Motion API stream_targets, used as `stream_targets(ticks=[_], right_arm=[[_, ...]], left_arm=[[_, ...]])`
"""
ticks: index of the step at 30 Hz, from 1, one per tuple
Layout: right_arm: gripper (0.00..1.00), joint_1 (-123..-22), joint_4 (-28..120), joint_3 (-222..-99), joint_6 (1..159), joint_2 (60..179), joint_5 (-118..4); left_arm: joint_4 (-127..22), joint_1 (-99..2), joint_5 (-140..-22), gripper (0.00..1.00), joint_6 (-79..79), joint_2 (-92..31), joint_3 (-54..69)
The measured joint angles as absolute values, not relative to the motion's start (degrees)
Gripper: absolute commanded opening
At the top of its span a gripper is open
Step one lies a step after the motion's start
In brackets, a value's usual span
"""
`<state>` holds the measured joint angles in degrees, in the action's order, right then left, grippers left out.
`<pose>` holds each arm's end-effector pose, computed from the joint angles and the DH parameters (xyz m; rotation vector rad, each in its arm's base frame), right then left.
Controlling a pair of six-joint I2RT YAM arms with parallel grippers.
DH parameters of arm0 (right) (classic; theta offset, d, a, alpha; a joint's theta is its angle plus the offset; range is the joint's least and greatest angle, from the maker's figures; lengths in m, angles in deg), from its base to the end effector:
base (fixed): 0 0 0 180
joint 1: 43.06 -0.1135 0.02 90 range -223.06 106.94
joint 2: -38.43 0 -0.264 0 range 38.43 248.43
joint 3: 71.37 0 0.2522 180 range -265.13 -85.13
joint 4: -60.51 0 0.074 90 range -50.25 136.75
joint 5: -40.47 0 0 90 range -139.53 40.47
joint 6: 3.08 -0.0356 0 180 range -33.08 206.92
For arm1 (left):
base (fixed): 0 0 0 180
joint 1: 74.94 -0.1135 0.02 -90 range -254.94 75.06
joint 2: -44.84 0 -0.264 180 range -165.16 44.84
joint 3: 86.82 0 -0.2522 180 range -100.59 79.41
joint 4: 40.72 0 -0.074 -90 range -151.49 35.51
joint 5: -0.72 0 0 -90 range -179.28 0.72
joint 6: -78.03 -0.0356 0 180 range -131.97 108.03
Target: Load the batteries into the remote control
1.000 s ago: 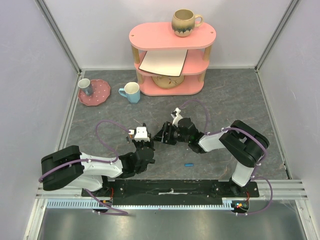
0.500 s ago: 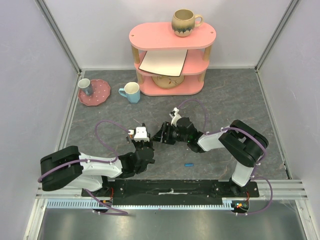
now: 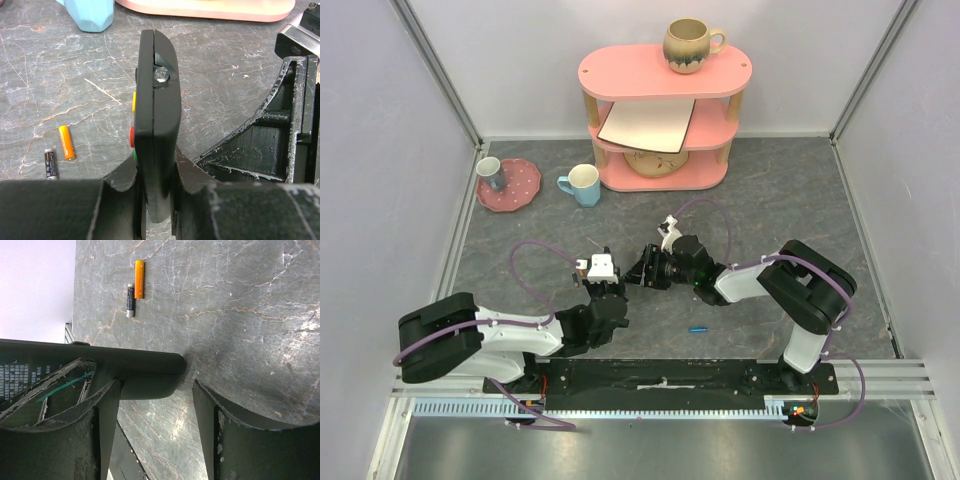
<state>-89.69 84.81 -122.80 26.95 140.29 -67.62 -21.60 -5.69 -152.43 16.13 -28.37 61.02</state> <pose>0.2198 0.2487 0.1300 0.0411 2.3473 1.3898 0.1068 -0.1921 0.1670 -0.0599 1.7420 -0.1632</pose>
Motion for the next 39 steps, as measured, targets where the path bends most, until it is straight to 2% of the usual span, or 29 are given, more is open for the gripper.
stream_targets(ticks=[39], right_arm=[[0.65, -89.8, 85.5, -121.1, 27.0, 139.3, -67.5]], left_arm=[[-22.3, -5.3, -152.4, 0.02, 16.1, -27.2, 61.6]])
